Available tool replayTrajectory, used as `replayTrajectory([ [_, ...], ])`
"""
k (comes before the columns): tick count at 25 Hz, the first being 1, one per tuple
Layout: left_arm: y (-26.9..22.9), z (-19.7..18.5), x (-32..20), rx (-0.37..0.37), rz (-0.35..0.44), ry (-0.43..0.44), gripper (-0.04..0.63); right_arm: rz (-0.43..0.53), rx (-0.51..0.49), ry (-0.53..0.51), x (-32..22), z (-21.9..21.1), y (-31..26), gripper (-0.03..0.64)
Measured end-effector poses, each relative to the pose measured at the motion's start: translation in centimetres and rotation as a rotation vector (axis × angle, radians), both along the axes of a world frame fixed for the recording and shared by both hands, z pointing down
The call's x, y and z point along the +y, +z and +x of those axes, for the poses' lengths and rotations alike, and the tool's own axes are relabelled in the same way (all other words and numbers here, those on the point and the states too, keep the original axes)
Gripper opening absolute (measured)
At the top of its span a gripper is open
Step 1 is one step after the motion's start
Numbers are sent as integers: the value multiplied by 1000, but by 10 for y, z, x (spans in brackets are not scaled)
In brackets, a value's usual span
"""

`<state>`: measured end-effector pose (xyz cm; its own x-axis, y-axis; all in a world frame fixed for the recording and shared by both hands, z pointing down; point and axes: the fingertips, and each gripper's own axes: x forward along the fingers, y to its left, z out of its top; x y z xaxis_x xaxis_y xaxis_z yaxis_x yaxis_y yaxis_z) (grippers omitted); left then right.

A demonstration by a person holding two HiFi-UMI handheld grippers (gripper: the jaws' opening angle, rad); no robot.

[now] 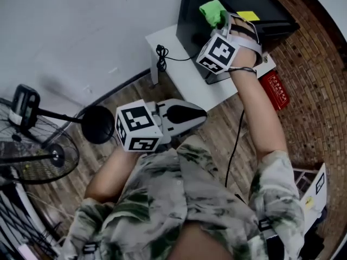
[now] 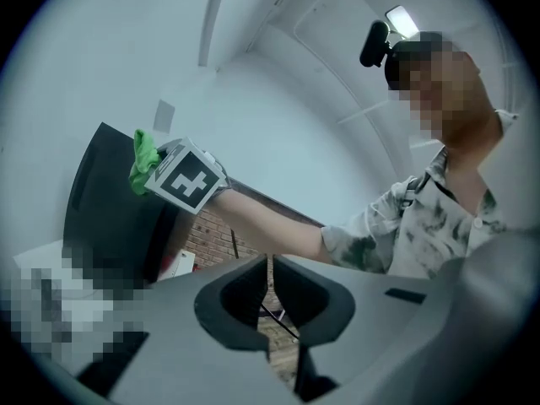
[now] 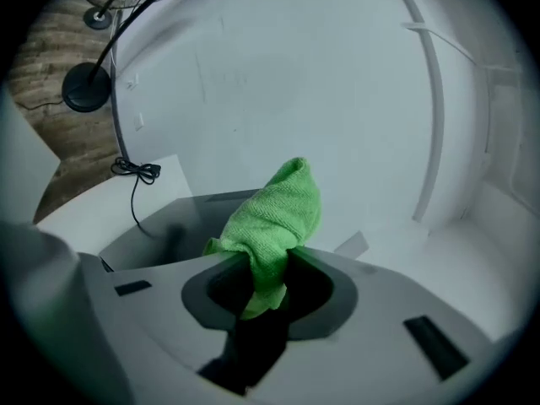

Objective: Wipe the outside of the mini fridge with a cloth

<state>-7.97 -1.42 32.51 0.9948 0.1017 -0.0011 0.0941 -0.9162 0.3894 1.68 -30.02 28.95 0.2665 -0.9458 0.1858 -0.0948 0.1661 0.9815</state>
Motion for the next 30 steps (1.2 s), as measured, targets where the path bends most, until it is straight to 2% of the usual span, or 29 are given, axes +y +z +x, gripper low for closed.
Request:
replayTrajectory([
  [4, 5, -19, -5, 22, -30, 12, 29, -43, 6, 52, 1, -6, 32, 106],
  [9, -2, -29, -18, 61, -40, -14, 29, -62, -34, 128, -3, 6, 72, 106],
  [17, 13, -33, -22, 25, -70, -30, 29, -149, -61, 154, -12, 10, 157, 106],
  [30, 32, -35, -45, -40, -72, -82, 29, -330, -91, 181, -12, 13, 287, 106],
])
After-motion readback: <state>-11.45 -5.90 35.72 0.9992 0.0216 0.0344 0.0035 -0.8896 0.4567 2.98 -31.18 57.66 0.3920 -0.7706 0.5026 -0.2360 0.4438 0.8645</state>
